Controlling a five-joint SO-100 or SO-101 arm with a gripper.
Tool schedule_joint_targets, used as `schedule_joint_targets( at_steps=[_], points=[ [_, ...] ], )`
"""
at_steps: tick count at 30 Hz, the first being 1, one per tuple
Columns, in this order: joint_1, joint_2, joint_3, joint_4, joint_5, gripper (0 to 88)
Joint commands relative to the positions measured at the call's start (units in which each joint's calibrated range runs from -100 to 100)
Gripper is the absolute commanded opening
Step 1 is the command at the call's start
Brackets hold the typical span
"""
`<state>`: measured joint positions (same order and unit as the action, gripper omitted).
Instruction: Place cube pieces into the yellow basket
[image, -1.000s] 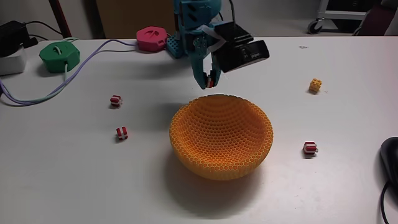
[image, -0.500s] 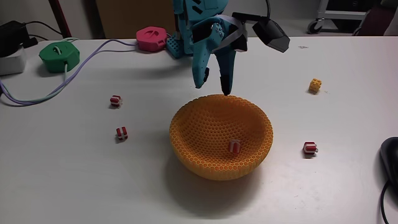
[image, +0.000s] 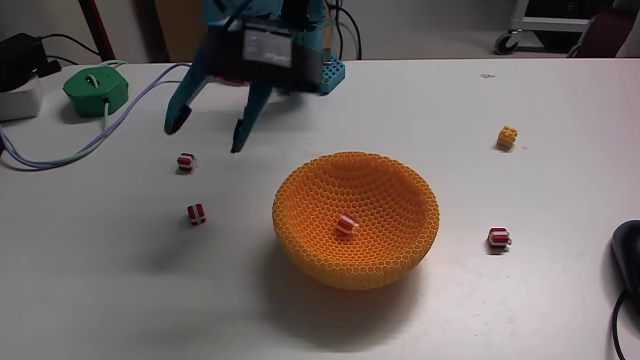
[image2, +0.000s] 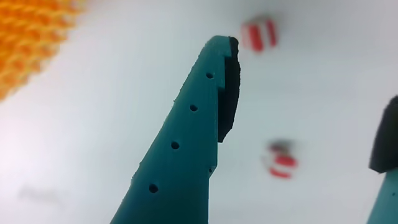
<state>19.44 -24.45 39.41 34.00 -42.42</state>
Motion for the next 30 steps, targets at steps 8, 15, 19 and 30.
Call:
schedule_joint_targets(
  at_steps=[8, 15, 19, 30],
  points=[
    [3.2, 13.8, 12.2, -30.7, -0.5, 33.6],
    [5.6, 21.0, 11.8, -36.3, 1.1, 31.6],
    [6.2, 26.2, 8.9, -37.9, 1.2, 28.5],
    [8.4, 34.5, 2.6, -39.3, 0.4, 0.0]
  ],
)
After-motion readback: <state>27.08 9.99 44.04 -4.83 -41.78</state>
